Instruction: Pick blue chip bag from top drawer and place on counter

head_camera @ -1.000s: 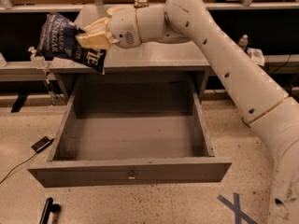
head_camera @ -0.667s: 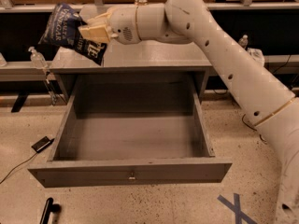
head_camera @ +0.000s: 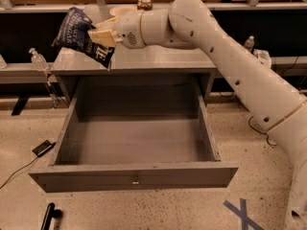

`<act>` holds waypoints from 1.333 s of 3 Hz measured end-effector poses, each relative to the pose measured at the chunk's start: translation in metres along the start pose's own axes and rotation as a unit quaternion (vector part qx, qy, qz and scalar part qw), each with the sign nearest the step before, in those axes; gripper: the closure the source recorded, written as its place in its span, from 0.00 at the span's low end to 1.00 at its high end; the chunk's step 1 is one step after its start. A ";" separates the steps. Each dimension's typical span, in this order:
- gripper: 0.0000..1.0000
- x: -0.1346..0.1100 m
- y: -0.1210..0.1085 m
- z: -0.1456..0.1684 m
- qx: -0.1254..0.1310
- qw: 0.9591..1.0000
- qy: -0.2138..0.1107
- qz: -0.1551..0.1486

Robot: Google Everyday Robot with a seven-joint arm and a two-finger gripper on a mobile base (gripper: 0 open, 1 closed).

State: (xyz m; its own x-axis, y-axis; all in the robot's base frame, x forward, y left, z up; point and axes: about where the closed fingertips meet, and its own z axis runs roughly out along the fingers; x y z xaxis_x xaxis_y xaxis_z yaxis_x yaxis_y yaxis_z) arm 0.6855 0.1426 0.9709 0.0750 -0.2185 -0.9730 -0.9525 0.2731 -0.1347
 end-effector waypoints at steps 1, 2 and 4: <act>1.00 0.003 -0.025 0.000 0.011 1.000 0.005 -0.011; 1.00 0.012 -0.059 -0.008 0.051 0.998 0.017 -0.011; 0.98 0.051 -0.116 0.003 0.102 0.993 0.049 0.016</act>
Offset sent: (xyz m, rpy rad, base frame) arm 0.0821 -0.0561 -0.0026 -0.0313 -0.0412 -0.1856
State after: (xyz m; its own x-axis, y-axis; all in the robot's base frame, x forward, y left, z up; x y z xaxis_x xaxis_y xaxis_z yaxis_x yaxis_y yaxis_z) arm 0.8011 0.1024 0.9365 0.0061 -0.2944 -0.9557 -0.8737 0.4633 -0.1483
